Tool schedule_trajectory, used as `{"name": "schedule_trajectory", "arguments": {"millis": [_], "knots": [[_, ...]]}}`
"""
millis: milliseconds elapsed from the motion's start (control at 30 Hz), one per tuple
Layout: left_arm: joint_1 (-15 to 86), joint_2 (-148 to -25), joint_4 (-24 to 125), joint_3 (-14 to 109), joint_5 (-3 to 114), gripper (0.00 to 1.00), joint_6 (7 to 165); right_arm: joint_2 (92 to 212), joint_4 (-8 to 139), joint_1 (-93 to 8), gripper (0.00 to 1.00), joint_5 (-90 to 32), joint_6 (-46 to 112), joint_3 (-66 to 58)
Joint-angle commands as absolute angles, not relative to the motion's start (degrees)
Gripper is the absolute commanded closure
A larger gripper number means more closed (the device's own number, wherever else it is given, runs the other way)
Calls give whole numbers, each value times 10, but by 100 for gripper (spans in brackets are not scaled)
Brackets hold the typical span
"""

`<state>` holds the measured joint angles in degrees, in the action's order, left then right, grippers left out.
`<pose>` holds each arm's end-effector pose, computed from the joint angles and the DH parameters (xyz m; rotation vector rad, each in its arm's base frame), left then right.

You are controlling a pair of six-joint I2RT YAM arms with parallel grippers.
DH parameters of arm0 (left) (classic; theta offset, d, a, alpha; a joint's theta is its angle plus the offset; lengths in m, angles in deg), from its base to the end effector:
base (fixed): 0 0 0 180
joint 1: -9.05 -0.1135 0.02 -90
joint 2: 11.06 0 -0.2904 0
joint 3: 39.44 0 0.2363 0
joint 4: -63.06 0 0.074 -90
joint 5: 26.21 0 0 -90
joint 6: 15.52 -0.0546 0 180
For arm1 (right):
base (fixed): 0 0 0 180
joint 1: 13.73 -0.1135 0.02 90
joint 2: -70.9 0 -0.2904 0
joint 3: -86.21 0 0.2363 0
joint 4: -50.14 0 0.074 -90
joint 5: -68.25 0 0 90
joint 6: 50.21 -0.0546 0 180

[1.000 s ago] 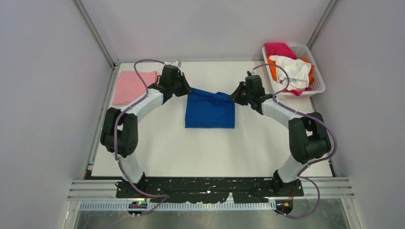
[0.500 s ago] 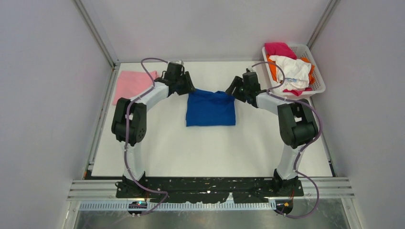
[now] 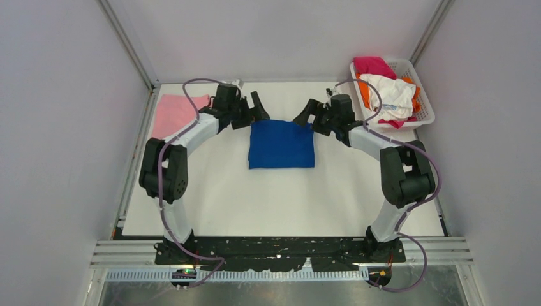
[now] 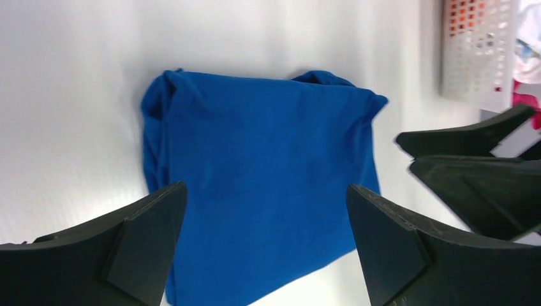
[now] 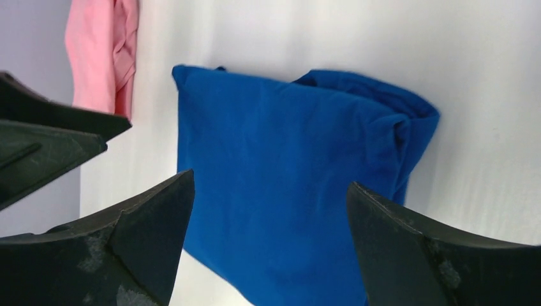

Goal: Fold and stack the t-shirts
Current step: Fold the long partially folded tshirt into a neat square, then put the neatly folded tshirt into the corner of the board with the left arm

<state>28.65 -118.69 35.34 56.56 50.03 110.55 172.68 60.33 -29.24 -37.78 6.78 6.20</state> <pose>0.4079 -0.1590 0.2621 -0.2040 2.3479 -0.7710 0.3872 0.1231 0.2432 0.1650 2.2035 0.7850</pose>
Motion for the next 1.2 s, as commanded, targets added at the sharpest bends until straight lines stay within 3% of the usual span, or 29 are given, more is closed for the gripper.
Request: {"name": "schedule_trajectory", "arguments": {"millis": [0, 300, 500, 667, 933, 1167], "knots": [[285, -1190, 421, 573, 418, 0, 1127, 1706, 532, -296, 5, -475, 55, 92], [284, -1332, 351, 710, 423, 0, 1130, 1860, 561, -292, 4, -455, 57, -47], [284, -1374, 253, 751, 442, 0, 1119, 1929, 569, -290, 5, -468, 41, -64], [285, -1337, 246, 679, 429, 0, 1108, 1906, 556, -293, 4, -476, 34, -5], [303, -1177, 302, 447, 432, 0, 1109, 1797, 533, -324, 5, -474, 12, 167], [314, -1082, 310, 383, 460, 0, 1099, 1702, 539, -339, 5, -453, 20, 212]]}}
